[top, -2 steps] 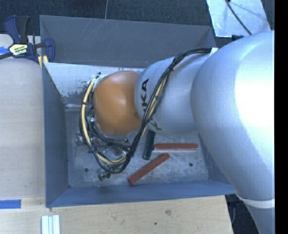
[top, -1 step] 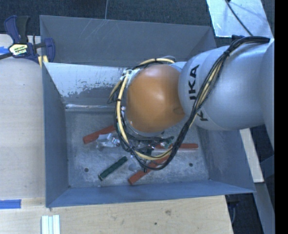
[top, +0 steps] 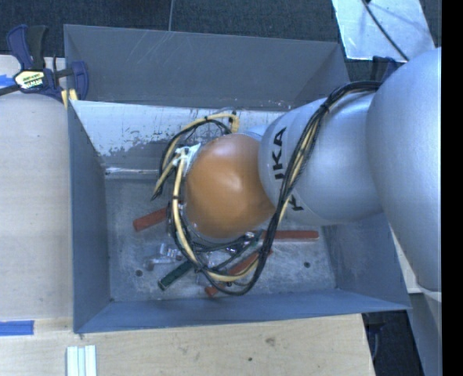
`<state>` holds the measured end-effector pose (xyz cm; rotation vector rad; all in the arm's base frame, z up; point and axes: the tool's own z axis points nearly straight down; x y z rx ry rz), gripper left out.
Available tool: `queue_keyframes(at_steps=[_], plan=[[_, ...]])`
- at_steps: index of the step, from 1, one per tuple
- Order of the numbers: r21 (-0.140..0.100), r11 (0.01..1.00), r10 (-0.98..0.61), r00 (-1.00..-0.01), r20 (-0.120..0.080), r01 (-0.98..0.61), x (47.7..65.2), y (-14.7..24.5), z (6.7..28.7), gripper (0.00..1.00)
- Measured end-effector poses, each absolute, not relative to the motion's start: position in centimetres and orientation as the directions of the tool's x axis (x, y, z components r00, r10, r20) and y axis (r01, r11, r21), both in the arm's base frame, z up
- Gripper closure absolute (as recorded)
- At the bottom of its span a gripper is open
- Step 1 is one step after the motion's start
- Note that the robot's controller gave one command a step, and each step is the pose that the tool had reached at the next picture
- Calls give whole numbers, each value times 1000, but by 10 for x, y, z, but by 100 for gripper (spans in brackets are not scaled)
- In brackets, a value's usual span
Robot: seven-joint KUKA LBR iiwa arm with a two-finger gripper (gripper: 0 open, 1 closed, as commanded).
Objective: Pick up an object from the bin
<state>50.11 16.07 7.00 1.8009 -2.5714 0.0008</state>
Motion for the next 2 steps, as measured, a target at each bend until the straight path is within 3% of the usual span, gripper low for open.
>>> queue_keyframes(at_steps=[1,2], plan=[[-1,346,-938,-346,-1,-938,502,161,71,100],[-7,380,-925,-380,-10,-925,502,203,208,100]])
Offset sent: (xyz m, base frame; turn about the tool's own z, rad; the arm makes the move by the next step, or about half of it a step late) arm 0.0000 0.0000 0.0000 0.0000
